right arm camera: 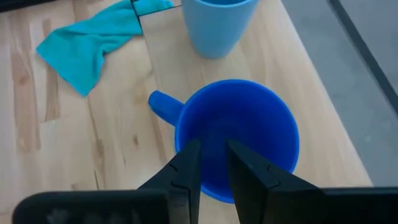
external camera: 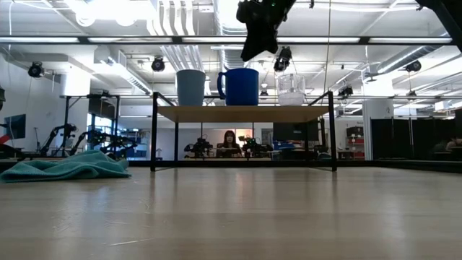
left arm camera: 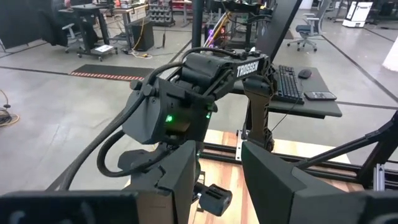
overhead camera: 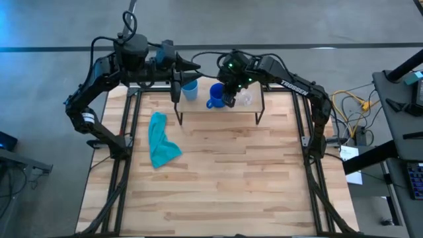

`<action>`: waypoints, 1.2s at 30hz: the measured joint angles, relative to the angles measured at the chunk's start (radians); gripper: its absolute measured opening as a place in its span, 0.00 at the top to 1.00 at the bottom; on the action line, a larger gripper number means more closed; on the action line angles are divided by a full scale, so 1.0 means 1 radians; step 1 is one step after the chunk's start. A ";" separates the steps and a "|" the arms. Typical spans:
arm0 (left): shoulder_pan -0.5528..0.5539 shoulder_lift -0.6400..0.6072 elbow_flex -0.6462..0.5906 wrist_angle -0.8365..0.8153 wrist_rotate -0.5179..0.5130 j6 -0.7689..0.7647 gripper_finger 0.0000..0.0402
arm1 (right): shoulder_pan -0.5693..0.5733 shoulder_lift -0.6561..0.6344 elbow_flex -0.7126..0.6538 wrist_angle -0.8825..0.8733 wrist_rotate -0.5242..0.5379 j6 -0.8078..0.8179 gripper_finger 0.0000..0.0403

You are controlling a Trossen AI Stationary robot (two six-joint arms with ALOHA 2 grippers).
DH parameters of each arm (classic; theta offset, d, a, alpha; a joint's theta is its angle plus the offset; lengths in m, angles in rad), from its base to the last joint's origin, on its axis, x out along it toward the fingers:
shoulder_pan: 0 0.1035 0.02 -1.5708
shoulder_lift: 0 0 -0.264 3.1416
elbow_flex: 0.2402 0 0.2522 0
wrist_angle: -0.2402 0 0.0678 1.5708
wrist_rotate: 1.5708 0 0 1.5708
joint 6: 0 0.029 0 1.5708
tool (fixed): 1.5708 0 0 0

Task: Stack small to large cups/mugs on shelf
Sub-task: Adjust the blue mug on the shelf

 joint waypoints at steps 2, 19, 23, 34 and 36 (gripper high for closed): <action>0.000 0.000 0.000 0.000 0.000 0.000 0.71 | 0.000 0.000 -0.008 0.001 0.004 0.000 0.84; -0.006 -0.002 0.000 -0.005 0.000 -0.001 0.71 | -0.020 0.000 -0.062 0.029 0.083 -0.008 0.84; -0.009 -0.003 0.000 -0.005 -0.001 -0.001 0.71 | -0.038 0.000 -0.074 0.029 0.086 -0.008 0.84; -0.010 -0.008 0.000 -0.006 -0.001 0.000 0.71 | -0.050 0.000 -0.106 0.034 0.084 -0.008 0.84; -0.010 -0.008 0.000 -0.006 -0.001 0.000 0.71 | -0.051 0.000 -0.106 0.040 0.084 -0.008 0.84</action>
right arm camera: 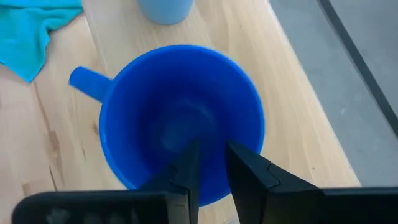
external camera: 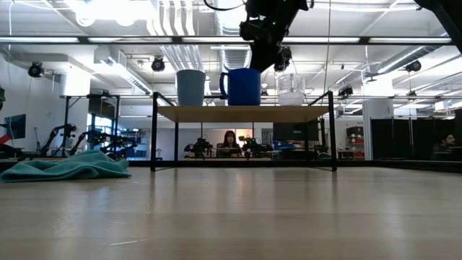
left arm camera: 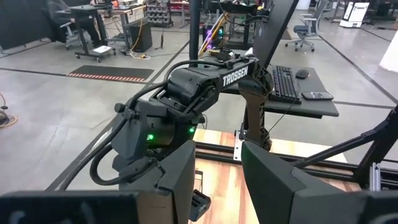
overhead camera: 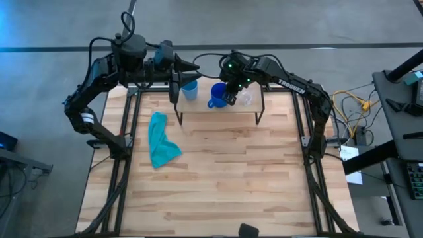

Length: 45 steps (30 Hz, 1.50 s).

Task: Stack small to large cups/mugs on shelf
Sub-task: Adjust the blue mug on the shelf

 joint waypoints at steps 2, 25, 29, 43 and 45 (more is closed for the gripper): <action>0.000 0.000 0.000 0.000 0.000 0.000 0.71 | -0.002 0.000 0.000 0.013 0.000 -0.002 0.84; 0.000 0.000 0.000 0.000 -0.001 0.001 0.71 | -0.035 0.000 -0.025 0.125 0.001 -0.044 0.84; 0.000 0.000 0.000 0.000 -0.001 0.001 0.71 | -0.035 0.000 -0.034 0.153 0.000 -0.045 0.84; 0.000 0.000 0.000 0.000 -0.002 0.001 0.71 | -0.040 0.000 -0.061 0.266 0.000 -0.067 0.84; 0.000 0.000 0.000 0.000 -0.002 0.001 0.71 | -0.040 0.000 -0.050 0.276 0.000 -0.074 0.84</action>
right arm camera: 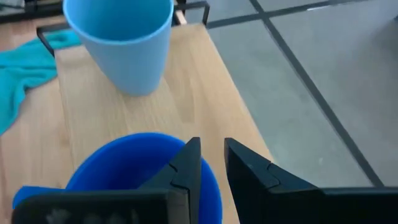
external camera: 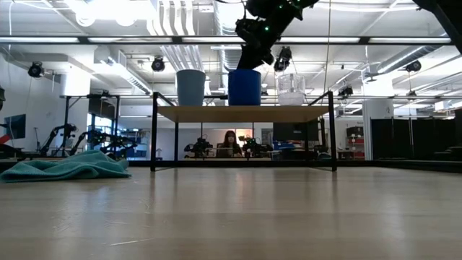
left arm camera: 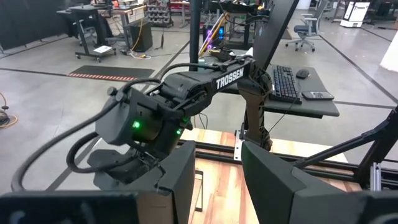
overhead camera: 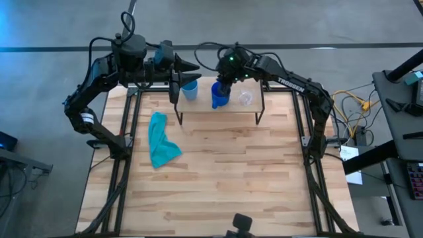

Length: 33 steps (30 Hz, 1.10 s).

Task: Stack small to large cups/mugs on shelf
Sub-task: Adjust the blue mug on the shelf

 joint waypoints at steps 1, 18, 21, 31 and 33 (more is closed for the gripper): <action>0.000 0.000 0.000 0.000 0.000 0.000 0.71 | 0.000 0.000 0.009 -0.002 0.000 0.001 0.84; 0.000 0.000 0.000 -0.002 0.000 0.010 0.71 | 0.004 0.022 0.066 -0.231 -0.088 0.032 0.84; 0.000 0.000 0.000 -0.002 0.000 0.010 0.71 | 0.003 0.049 0.066 -0.214 -0.088 0.031 0.84; 0.000 0.000 0.000 -0.006 0.000 0.010 0.71 | 0.006 0.120 0.104 -0.206 -0.080 0.021 0.84; 0.000 0.000 0.000 -0.006 0.000 0.010 0.71 | 0.007 0.116 0.118 -0.210 -0.080 0.006 0.84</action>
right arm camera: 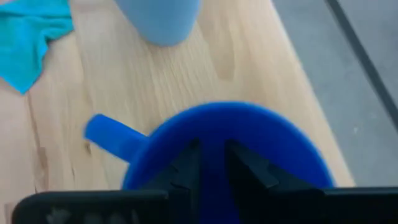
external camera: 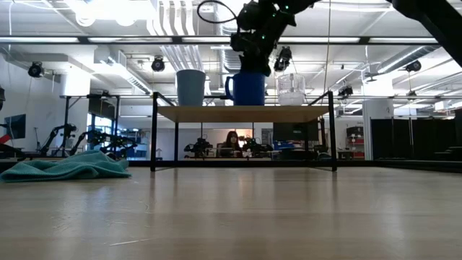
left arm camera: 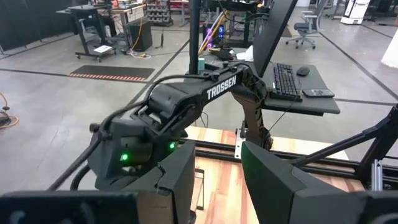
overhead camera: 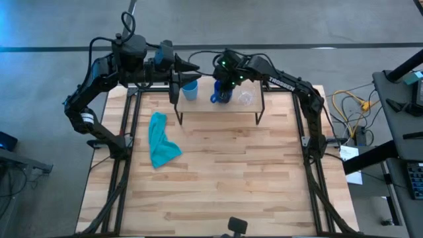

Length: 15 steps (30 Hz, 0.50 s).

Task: Stack small to large cups/mugs on shelf
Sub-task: Adjust the blue mug on the shelf, then return to Home Position

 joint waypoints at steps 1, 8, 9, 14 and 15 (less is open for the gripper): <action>0.000 0.000 0.000 0.000 0.000 0.004 0.71 | 0.001 -0.003 0.011 -0.002 0.000 -0.002 0.84; 0.000 0.000 0.000 0.004 -0.005 0.024 0.71 | 0.001 -0.005 0.081 -0.034 0.000 -0.006 0.84; 0.000 0.000 0.000 0.004 -0.006 0.024 0.71 | 0.001 -0.004 0.089 -0.039 0.000 -0.007 0.84; 0.000 0.000 0.000 0.004 -0.013 0.024 0.71 | 0.004 -0.007 0.175 -0.127 0.000 -0.004 0.84; 0.000 0.000 0.000 0.004 -0.013 0.024 0.71 | 0.005 -0.007 0.200 -0.166 0.000 0.005 0.84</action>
